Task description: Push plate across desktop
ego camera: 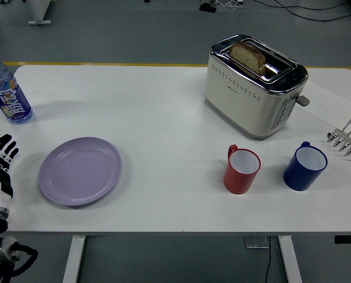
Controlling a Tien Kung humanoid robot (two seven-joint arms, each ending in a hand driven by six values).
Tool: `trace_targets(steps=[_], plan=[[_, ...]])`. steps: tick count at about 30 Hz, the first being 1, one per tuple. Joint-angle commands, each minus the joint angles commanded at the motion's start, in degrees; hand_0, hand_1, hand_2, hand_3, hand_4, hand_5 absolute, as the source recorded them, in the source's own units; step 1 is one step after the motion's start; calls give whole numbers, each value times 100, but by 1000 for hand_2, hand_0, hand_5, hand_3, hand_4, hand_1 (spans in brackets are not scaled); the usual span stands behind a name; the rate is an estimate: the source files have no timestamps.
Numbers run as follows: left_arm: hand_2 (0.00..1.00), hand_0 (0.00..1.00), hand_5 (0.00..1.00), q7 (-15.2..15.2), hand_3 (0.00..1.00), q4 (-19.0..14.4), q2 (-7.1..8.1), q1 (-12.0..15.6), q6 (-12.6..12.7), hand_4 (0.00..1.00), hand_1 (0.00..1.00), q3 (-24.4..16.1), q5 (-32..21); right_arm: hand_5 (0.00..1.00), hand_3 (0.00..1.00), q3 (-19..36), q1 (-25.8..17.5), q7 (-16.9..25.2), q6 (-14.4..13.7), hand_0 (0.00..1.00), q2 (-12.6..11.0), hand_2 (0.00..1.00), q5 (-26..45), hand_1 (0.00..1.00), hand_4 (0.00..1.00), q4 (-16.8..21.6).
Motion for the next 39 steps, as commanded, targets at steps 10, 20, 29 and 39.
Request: trace_targets(steps=[10,20,29,39], plan=[[792,759,998,10,660,34,-22,-36,2,503,786,219,-36,301,594,22,-33,-17,10,560,3,677,-39,549,298,9],[793,759,998,12,666,91,-177,-152,10,479,786,383,-61,301,594,29,-48,-9,-2,560,10,677,-35,549,298,7],[794,759,998,1,666,98,-261,-231,0,476,786,580,-124,301,594,9,-31,-6,8,560,1,677,-27,549,298,2],[794,759,998,-36,667,80,-339,-307,20,472,786,767,-263,301,594,-8,-11,15,3,560,-5,677,-5,549,298,-7]])
